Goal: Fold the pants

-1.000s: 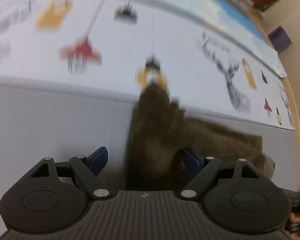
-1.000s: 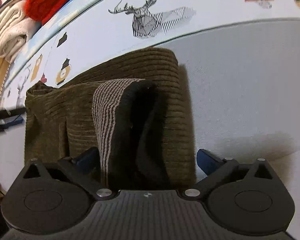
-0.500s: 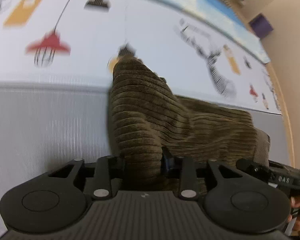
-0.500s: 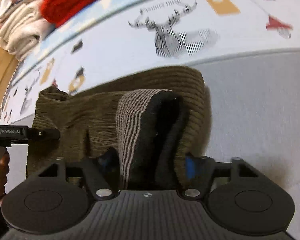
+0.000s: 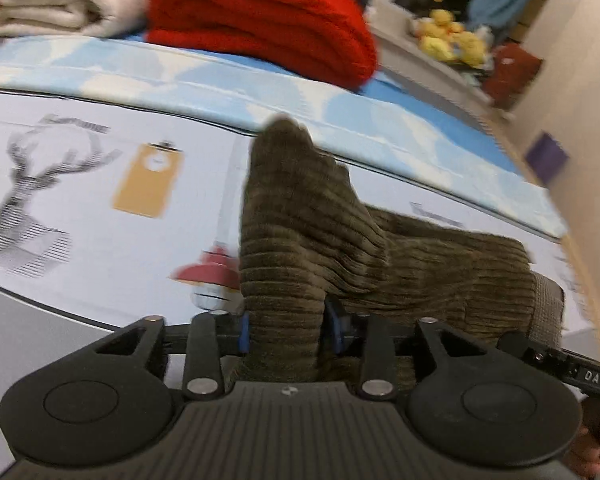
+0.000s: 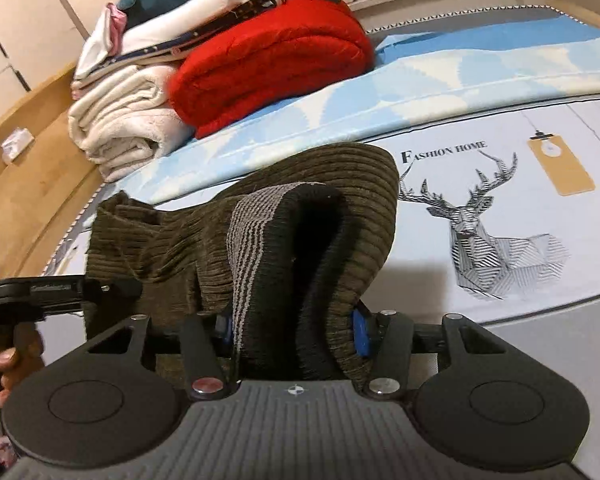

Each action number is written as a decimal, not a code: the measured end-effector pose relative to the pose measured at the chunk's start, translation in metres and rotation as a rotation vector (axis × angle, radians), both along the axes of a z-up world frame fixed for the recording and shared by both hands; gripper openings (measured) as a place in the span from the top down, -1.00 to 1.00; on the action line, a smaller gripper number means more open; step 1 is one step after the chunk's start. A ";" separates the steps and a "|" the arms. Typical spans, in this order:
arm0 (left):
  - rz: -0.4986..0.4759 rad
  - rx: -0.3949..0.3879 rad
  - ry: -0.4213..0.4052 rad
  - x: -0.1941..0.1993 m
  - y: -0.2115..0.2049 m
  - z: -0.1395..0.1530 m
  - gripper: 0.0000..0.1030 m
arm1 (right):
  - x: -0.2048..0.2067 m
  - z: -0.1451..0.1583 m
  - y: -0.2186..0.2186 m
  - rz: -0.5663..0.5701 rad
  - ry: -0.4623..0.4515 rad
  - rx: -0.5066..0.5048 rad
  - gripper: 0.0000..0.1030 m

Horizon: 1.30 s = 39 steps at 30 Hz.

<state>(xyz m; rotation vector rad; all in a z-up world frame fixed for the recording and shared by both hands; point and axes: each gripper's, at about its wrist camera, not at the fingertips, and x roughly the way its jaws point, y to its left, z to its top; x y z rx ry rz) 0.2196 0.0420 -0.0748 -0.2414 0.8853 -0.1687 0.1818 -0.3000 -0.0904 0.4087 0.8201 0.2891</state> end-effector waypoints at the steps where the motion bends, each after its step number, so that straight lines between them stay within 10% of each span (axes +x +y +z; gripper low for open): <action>1: 0.034 0.040 0.002 0.001 0.003 0.000 0.15 | 0.006 -0.005 0.006 -0.018 0.030 -0.040 -0.19; 4: 0.024 0.029 -0.003 -0.002 0.009 0.006 0.15 | 0.019 -0.019 0.017 -0.105 0.135 -0.202 -0.33; 9: -0.147 0.029 0.033 -0.011 -0.005 0.005 0.15 | 0.016 -0.018 0.009 -0.090 0.139 -0.148 -0.32; 13: -0.299 0.185 0.187 -0.022 -0.032 -0.031 0.09 | 0.014 -0.033 0.015 -0.036 0.195 -0.258 -0.59; 16: -0.402 0.387 0.108 -0.042 -0.055 -0.037 -0.09 | 0.006 -0.032 0.004 -0.093 0.235 -0.194 -0.65; 19: -0.354 0.469 0.043 -0.057 -0.057 -0.023 -0.33 | -0.012 -0.007 0.007 -0.131 0.177 -0.253 -0.56; 30: -0.096 0.395 -0.317 -0.170 -0.042 0.096 -0.72 | -0.139 0.119 0.019 -0.215 -0.255 -0.340 -0.81; 35: -0.062 0.282 -0.295 -0.230 -0.051 0.087 -0.79 | -0.192 0.101 0.037 -0.227 -0.285 -0.366 -0.83; 39: -0.097 0.359 -0.138 -0.250 -0.063 0.041 -0.99 | -0.208 0.078 0.049 -0.258 -0.195 -0.369 -0.83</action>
